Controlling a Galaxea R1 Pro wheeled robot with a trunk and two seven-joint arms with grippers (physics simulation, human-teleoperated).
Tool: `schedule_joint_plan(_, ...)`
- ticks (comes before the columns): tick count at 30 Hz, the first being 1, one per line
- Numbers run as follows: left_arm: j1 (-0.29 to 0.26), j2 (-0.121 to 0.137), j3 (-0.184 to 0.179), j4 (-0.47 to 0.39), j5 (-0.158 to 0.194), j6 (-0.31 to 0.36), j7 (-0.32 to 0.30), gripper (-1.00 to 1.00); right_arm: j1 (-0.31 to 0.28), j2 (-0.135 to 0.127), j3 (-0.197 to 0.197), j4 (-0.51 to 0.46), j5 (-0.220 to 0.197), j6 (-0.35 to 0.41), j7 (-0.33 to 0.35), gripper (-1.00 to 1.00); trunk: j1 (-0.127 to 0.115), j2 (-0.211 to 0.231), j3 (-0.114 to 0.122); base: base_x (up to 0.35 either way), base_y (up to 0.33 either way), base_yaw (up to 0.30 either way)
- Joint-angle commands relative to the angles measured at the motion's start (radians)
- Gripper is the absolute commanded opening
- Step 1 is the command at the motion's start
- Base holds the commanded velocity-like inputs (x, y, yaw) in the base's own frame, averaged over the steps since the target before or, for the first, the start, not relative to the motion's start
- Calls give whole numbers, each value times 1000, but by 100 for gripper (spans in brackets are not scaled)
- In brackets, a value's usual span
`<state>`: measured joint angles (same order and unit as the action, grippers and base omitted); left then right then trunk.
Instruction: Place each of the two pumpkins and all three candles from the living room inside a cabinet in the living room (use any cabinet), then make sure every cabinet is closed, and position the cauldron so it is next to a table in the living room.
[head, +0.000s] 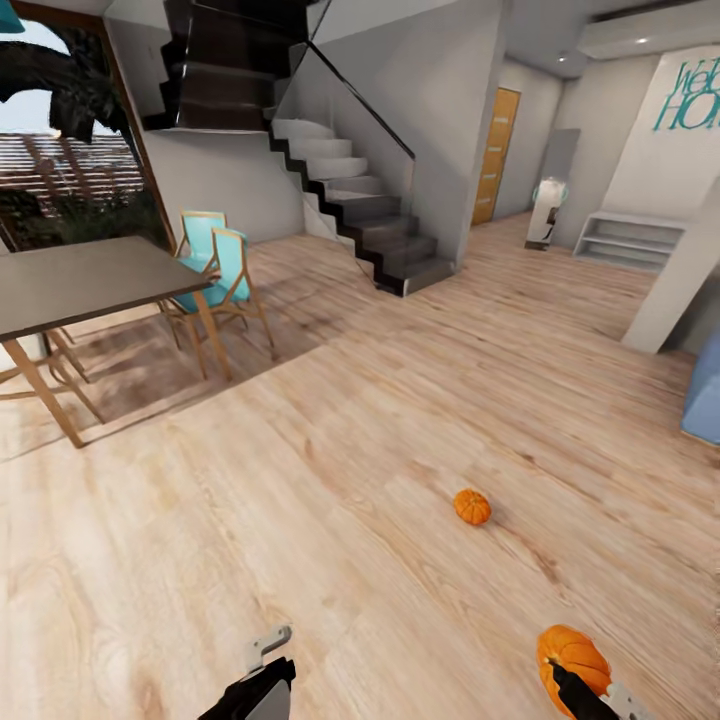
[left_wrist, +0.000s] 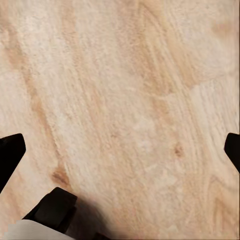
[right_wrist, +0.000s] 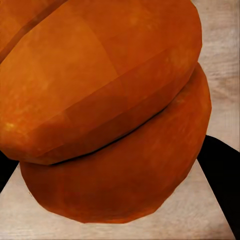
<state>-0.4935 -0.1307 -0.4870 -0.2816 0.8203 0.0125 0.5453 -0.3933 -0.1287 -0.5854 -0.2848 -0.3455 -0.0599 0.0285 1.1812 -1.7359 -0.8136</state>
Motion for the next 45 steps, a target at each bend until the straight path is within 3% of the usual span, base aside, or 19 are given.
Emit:
schedule_joint_plan(1, 0, 1, -8, -2, 6, 1, 7, 100, -1, 0, -1, 1, -10, -4, 4, -100, 1, 0, -1, 350, -1, -278)
schedule_joint_plan(26, 0, 2, -8, -2, 6, 0, 7, 100, -1, 3, -1, 1, -10, -8, 4, -100, 1, 0, -1, 338, 0, -278)
schedule_joint_plan(45, 0, 0, -8, -2, 5, 0, 7, 100, -1, -3, 1, 1, -1, -6, 10, -100, 1, 0, -1, 28, 0, -278)
